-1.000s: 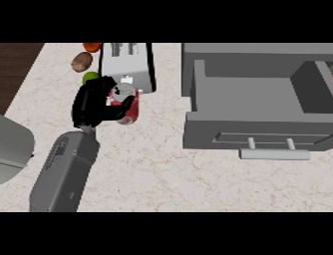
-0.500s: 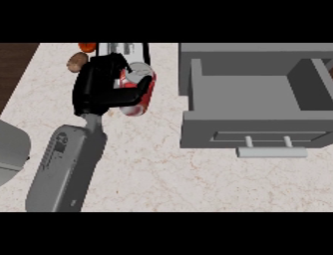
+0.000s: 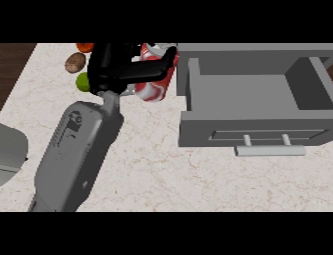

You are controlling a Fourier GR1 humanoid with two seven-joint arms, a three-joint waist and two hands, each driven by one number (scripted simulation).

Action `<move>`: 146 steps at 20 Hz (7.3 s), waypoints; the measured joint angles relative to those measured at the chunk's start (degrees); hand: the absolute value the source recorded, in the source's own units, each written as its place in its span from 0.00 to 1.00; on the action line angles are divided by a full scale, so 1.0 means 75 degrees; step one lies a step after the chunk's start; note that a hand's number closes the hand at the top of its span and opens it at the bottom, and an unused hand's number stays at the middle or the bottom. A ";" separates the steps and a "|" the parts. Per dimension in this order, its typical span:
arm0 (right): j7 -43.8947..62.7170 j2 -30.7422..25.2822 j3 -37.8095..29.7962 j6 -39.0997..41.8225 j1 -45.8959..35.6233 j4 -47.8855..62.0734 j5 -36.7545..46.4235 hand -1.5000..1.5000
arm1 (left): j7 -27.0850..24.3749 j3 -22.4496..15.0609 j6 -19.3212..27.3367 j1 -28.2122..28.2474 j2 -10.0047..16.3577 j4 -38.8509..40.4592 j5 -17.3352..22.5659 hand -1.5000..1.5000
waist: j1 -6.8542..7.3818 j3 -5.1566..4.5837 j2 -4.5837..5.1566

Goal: Pick up the can, place it into the drawer and close the drawer

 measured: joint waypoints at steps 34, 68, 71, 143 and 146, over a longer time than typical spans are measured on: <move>0.0540 -0.0241 0.0060 -0.0153 -0.0854 0.0051 0.0070 0.00 | -0.1692 -0.2378 0.2143 -0.4381 -0.0015 0.5110 0.3374 1.00 | -0.0392 0.0011 0.0079; 0.0268 -0.0481 0.0130 -0.0031 -0.1541 -0.0304 0.0853 0.00 | -0.3047 -0.4059 0.2985 -0.4759 -0.0014 0.6602 0.5697 0.00 | -0.0647 0.0013 0.0172; -0.0170 -0.0596 0.0220 0.0214 -0.1698 -0.0402 0.1414 0.00 | -0.3232 -0.4017 0.2960 -0.4784 -0.0014 0.6502 0.5857 0.00 | -0.0599 0.0012 0.0175; -0.2803 -0.1293 0.3896 -0.8366 -1.1475 1.4631 1.4064 0.00 | -0.0727 -0.3902 0.3411 -0.2662 0.3212 0.1731 0.4512 0.00 | 0.0697 -0.0013 0.0154; -0.2760 -0.1408 0.3779 -0.8494 -1.1774 1.5018 1.4068 0.00 | -0.0602 -0.3926 0.3452 -0.2569 0.3311 0.1458 0.4445 0.00 | 0.0768 0.0003 0.0184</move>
